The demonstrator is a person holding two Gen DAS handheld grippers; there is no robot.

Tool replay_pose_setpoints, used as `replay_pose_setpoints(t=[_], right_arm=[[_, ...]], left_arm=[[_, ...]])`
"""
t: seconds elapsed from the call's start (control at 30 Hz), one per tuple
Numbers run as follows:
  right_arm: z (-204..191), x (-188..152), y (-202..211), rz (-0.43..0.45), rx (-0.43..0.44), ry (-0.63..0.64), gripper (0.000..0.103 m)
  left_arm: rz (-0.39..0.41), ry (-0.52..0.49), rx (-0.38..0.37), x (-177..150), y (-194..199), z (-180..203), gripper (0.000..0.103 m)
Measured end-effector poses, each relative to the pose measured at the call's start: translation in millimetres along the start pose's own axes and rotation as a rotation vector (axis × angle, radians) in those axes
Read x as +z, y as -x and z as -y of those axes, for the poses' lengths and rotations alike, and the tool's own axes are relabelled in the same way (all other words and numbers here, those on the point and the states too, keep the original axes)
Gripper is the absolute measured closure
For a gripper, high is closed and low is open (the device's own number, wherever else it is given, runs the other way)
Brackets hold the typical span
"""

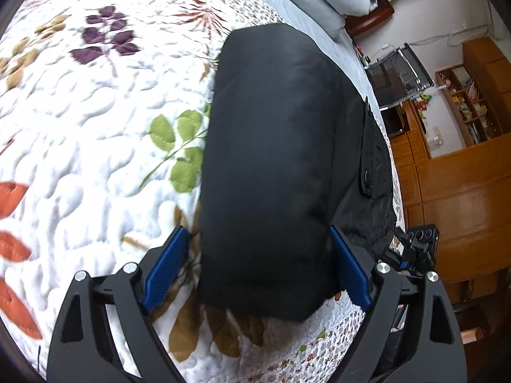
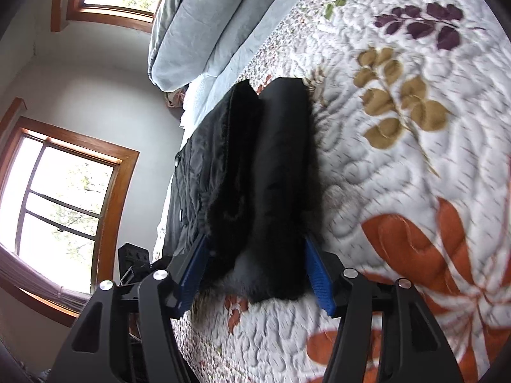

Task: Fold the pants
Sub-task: 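Open both grippers and lift them off the folded pants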

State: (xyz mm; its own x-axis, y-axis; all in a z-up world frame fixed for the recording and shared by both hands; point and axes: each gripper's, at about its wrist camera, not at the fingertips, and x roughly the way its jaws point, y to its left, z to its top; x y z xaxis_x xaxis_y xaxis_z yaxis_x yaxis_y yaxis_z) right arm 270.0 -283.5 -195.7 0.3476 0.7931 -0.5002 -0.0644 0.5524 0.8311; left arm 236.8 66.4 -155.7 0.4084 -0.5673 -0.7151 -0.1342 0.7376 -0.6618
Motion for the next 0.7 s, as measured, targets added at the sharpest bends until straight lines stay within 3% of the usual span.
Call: replay_pose_setpoints(t=[0.1,0.37,0.63,0.7], right_arm=[[5,-7,14,0.020,-0.051,-0.005,0.043],[-1,-23,51,0.057,-0.084,-0.008,0.042],[-17,-54,75,0.091,-0.145,0.018,0.042],[-24,-66,80,0.096,-0.190,0.041,0.037]], left_arm=[[0.026,0.030,0.009,-6,13,-7,0.013],[0.123,0.024,0.091,-29,48,-5,0.012],[0.233,-0.004,0.245,-67,89,3,0.011],[0.244,-0.030,0.289,-77,93,7,0.009]])
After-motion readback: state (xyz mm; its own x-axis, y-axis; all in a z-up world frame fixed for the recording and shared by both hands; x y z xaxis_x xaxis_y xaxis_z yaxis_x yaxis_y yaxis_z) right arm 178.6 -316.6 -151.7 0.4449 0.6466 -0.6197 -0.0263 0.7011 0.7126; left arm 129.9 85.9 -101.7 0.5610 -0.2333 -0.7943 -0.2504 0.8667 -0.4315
